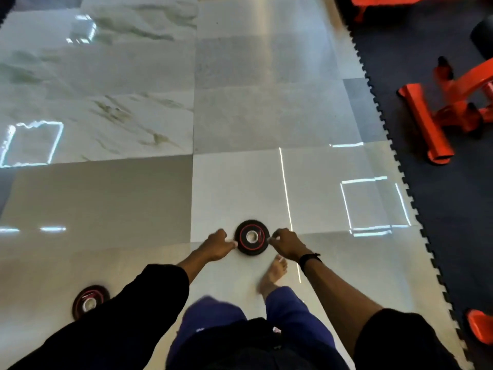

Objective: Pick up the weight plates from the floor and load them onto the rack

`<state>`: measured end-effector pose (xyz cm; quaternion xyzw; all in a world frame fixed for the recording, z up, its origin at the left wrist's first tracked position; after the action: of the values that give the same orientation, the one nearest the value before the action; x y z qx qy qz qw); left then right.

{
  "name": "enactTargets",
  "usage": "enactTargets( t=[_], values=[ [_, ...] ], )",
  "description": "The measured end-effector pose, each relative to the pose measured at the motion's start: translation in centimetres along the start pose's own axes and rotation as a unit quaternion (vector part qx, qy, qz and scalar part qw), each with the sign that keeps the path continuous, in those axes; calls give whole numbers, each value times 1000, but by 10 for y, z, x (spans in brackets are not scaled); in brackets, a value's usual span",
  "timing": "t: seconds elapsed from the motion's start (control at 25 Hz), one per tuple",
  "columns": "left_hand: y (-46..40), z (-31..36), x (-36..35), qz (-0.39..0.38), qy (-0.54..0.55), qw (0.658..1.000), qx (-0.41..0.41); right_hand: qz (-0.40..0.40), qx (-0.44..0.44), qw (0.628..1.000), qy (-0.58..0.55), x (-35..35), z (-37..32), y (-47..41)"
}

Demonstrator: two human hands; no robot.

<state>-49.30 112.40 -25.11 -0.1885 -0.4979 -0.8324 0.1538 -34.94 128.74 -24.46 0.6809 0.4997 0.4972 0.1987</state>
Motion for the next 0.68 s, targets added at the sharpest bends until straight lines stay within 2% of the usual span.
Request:
enactTargets(
  t=[0.2,0.28,0.4,0.52,0.6,0.68],
  values=[
    [-93,-5,-39,1,13,998,61,-8,-76,996,-36,-5,17,-70],
    [-157,-40,-81,4,-39,998,55,6,-92,994,-64,-25,33,-114],
    [-285,-104,-140,18,-145,988,45,38,-130,988,-74,-88,84,-229],
    [-385,-144,-166,49,-253,961,100,38,-211,975,-64,-161,140,-337],
    [-436,-153,-184,34,-223,967,119,28,-238,969,-62,-198,164,-400],
    [-487,-161,-218,18,-120,984,132,44,-249,965,-64,-225,181,-456]
  ],
)
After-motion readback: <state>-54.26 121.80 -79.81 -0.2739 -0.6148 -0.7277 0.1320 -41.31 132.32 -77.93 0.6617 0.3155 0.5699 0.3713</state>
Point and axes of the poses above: each hand's wrist, its own y-axis away from the middle knuckle, its own x-axis out of the back of the hand, z = x × y, the point moved 6 cm from there along -y, towards the middle knuckle, and after that the axes turned 3 degrees about -x, right-handed, at the moved point
